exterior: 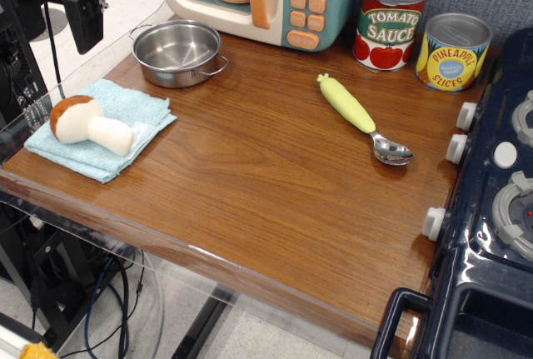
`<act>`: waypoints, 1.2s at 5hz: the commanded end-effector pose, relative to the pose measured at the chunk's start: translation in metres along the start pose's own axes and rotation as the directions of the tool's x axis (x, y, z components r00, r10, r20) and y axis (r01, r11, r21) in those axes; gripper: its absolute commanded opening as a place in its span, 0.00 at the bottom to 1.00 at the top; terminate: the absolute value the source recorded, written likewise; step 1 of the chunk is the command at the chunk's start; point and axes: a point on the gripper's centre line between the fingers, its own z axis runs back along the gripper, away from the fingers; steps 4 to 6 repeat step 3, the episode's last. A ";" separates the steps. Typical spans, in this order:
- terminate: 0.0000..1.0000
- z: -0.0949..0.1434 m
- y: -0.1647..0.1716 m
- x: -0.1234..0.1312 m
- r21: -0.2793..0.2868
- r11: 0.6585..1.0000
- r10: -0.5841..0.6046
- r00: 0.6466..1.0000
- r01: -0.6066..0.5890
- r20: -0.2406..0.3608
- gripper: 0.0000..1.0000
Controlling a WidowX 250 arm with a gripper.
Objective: Move the mushroom on top of the napkin.
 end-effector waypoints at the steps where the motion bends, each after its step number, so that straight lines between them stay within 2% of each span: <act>1: 0.00 0.027 -0.001 -0.012 0.034 0.999 0.000 0.998 -0.002 0.071 1.00; 2: 0.00 0.027 -0.001 -0.012 0.034 0.999 0.000 0.998 -0.002 0.071 1.00; 3: 1.00 0.027 -0.001 -0.012 0.034 0.999 0.000 0.998 -0.002 0.071 1.00; 6: 1.00 0.027 -0.001 -0.012 0.034 0.999 0.000 0.998 -0.002 0.071 1.00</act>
